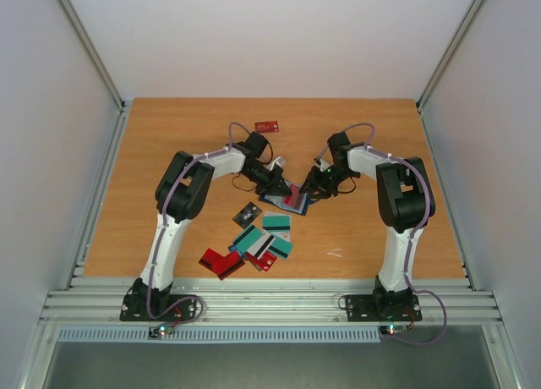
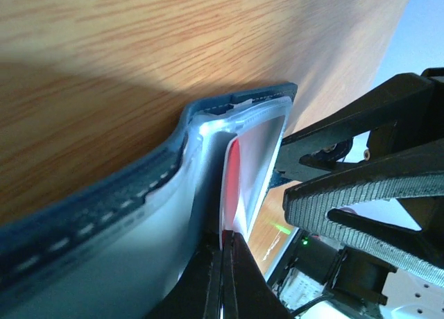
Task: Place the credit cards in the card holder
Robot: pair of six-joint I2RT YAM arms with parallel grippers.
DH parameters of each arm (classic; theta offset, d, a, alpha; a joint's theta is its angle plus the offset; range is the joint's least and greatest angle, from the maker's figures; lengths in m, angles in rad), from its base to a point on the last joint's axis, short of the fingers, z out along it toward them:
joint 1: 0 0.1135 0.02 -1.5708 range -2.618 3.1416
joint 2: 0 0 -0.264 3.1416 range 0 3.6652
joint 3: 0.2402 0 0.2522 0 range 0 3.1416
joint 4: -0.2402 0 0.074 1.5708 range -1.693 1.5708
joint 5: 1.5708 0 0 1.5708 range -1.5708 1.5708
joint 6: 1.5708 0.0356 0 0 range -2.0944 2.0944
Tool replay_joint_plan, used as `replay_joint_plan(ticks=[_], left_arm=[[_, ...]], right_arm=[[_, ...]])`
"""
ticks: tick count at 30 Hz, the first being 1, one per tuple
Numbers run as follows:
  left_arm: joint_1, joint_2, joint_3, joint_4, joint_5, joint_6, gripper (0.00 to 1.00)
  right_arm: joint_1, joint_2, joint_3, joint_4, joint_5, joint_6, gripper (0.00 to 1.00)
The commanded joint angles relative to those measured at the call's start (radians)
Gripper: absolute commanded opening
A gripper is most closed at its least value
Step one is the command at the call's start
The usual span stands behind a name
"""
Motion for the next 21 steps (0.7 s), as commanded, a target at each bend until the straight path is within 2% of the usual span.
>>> replay_joint_plan(ticks=[1, 9, 15, 21], left_arm=[[-0.032, 0.051, -0.029, 0.057, -0.044, -0.098, 0.01], [-0.04, 0.046, -0.008, -0.006, -0.054, -0.071, 0.06], [-0.04, -0.004, 0.008, -0.11, -0.117, -0.015, 0.21], [-0.04, -0.017, 0.039, -0.197, -0.148, 0.027, 0.29]], right_arm=[[0.005, 0.042, -0.002, 0.027, 0.031, -0.016, 0.34], [0.004, 0.038, -0.002, 0.023, 0.023, -0.014, 0.34], [0.001, 0.025, -0.009, 0.011, 0.009, -0.02, 0.34], [-0.017, 0.007, -0.013, 0.006, -0.01, -0.016, 0.34]])
